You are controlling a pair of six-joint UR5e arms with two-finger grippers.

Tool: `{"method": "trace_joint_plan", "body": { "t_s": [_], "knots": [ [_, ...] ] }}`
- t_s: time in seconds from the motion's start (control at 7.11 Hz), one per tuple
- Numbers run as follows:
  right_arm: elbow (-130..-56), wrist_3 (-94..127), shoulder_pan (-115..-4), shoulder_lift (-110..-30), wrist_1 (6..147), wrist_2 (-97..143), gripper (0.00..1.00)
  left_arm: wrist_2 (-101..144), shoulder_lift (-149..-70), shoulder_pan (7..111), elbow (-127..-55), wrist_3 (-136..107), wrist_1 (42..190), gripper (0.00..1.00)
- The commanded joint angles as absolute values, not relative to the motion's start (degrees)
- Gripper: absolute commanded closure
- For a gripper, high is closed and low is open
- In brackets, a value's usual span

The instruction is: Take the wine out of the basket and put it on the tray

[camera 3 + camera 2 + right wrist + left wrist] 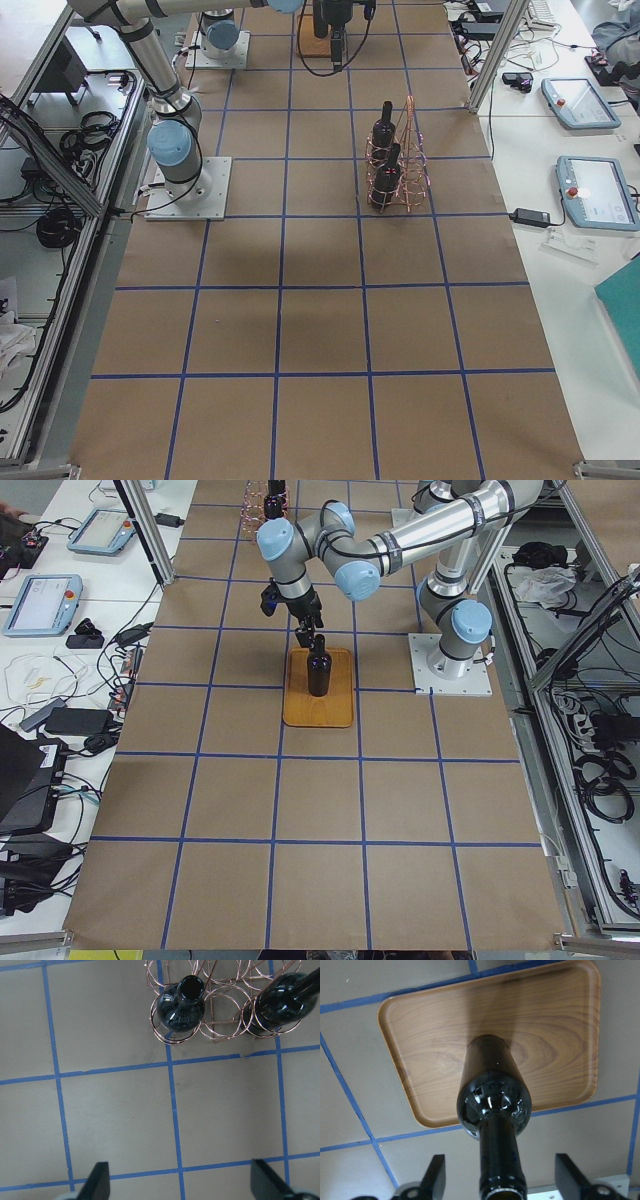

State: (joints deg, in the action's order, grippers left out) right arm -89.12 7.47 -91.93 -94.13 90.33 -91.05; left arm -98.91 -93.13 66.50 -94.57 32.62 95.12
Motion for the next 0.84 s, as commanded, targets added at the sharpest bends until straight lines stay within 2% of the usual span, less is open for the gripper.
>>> {"method": "trace_joint_plan", "body": {
  "t_s": [0.0,0.7],
  "knots": [
    [-89.12,7.47,-91.93,-94.13,90.35,-91.05,0.00,-97.13,-88.52,68.28,-90.55,29.29,100.43,0.00],
    [-89.12,7.47,-91.93,-94.13,90.18,-91.14,0.00,-93.08,-85.17,78.55,-89.74,8.12,99.23,0.00]
  ]
}}
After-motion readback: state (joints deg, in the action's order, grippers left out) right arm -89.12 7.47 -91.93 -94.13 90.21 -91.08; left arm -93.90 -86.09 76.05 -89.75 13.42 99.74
